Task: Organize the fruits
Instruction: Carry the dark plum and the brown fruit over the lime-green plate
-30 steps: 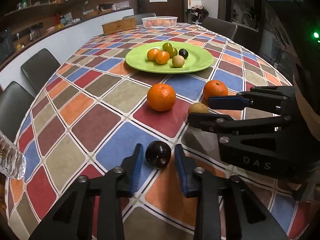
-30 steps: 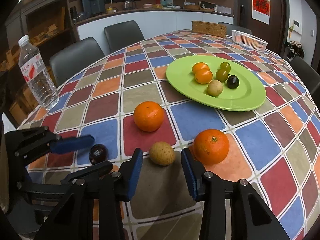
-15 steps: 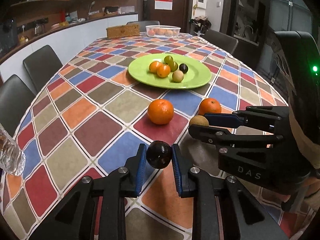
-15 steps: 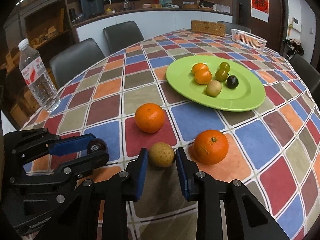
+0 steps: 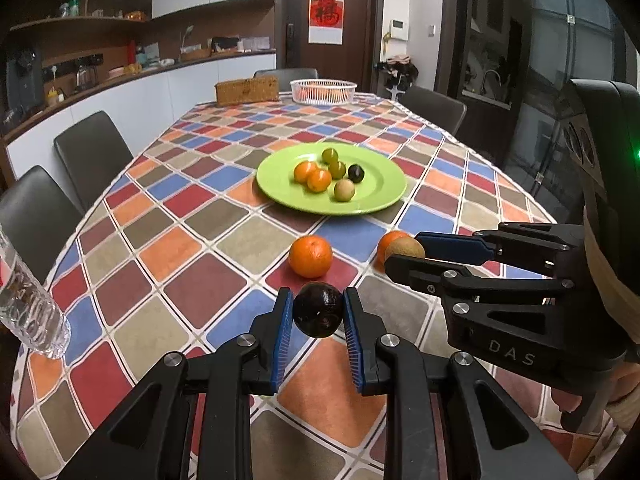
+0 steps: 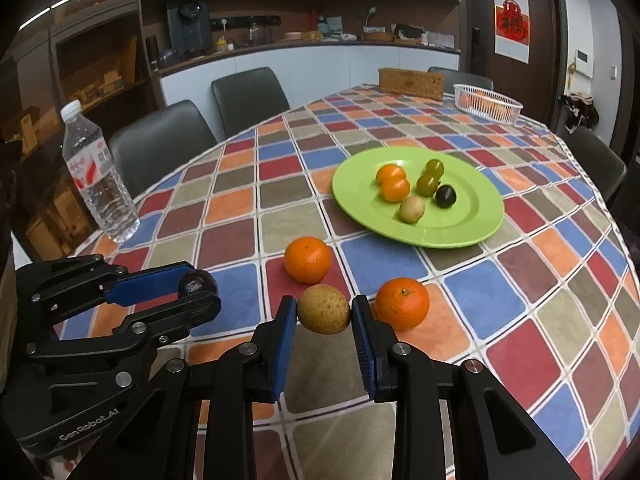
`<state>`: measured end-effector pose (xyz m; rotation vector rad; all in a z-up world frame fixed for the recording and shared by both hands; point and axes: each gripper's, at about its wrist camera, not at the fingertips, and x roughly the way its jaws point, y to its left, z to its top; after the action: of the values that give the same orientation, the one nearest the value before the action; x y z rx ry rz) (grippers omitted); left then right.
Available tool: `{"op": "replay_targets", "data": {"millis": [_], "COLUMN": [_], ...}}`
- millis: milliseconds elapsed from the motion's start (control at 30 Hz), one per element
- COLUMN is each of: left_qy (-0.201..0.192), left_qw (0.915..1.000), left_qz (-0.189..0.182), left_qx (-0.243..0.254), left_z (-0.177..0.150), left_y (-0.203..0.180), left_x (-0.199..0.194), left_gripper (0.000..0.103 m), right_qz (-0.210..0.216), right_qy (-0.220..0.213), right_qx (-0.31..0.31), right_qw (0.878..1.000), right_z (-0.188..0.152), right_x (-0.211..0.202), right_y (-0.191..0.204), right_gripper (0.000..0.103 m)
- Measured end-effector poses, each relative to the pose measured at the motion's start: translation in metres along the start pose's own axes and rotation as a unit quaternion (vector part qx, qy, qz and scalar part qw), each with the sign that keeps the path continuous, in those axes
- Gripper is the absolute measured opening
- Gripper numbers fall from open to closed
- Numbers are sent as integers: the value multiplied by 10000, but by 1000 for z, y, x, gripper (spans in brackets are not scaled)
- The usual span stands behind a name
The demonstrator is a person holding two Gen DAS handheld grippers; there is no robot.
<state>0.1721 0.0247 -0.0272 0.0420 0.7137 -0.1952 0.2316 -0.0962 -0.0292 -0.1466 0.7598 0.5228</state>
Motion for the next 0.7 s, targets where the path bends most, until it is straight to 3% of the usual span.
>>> {"op": "replay_targets", "data": {"millis": [700], "left_qy": [-712], "left_qw": [9973], "left_qz": [-112], "left_qx": [167], "left_z": [37], "left_y": [-16], "left_x": [-29], "left_gripper": [25], "right_qz": [-237], "right_qy": [-700], "right_qx": [105], "right_qw": [9972], "right_z": [20], "right_x": [-54], "right_y": [-8], "right_gripper": [30]}}
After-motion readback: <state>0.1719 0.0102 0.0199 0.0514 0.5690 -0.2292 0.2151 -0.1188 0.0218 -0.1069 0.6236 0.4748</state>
